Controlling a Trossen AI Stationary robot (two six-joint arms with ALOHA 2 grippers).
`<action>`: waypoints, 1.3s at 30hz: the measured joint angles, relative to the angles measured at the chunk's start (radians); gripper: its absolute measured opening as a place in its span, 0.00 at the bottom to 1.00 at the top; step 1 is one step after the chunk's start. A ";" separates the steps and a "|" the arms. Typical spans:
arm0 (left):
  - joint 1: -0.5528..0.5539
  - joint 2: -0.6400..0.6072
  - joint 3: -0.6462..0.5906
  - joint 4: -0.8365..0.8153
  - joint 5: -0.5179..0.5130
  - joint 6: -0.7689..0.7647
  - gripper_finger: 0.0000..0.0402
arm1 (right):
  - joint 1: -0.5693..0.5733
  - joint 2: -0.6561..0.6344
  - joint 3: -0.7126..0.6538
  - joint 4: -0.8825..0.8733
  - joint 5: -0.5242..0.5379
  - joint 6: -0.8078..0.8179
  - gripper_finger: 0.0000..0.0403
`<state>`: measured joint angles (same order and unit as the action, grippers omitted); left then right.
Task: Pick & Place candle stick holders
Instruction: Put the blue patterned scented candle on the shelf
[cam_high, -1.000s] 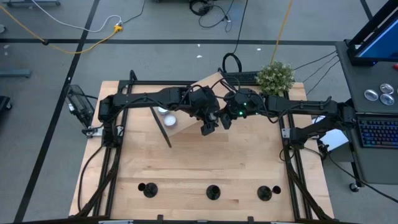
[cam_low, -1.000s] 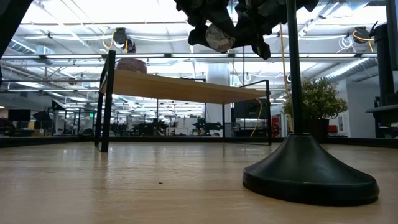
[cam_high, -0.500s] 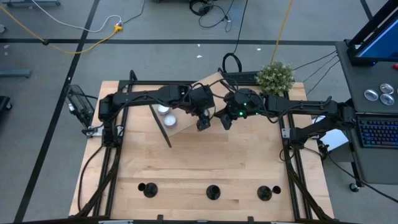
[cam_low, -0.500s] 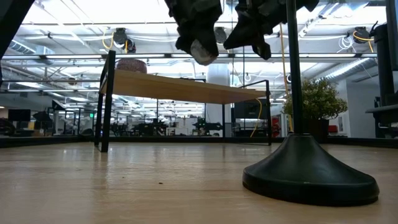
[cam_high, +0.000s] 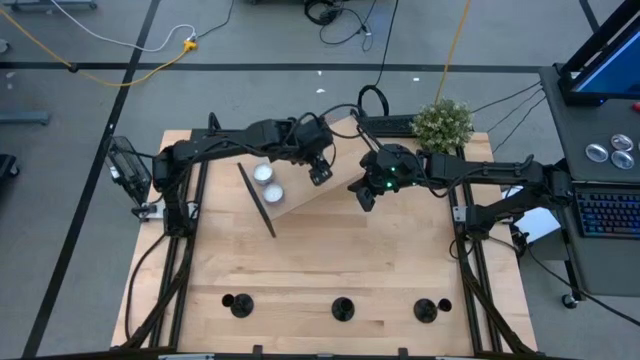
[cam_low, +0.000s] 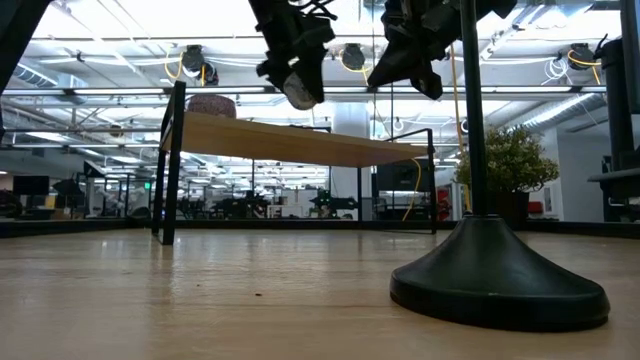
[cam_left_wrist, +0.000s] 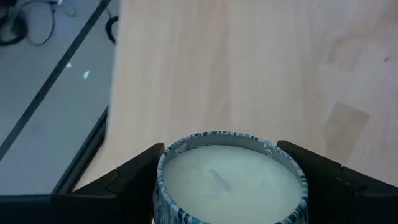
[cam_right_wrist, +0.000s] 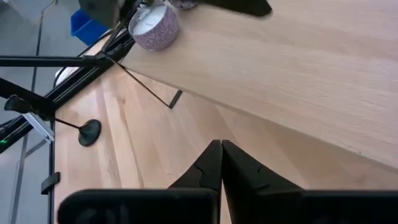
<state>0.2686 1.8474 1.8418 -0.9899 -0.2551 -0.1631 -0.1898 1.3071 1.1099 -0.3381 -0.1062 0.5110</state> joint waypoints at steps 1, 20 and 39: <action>0.003 -0.010 0.000 -0.012 -0.007 -0.004 0.73 | 0.000 0.000 0.000 -0.002 0.000 -0.001 0.00; -0.050 -0.245 -0.334 0.244 -0.052 -0.160 0.73 | 0.000 0.000 0.000 -0.003 0.001 -0.037 0.00; -0.066 -0.405 -0.785 0.731 -0.169 -0.225 0.75 | 0.000 0.000 0.000 0.020 0.002 -0.026 0.00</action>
<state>0.2025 1.4426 1.0565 -0.2585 -0.4244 -0.3879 -0.1898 1.3071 1.1103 -0.3178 -0.1047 0.4851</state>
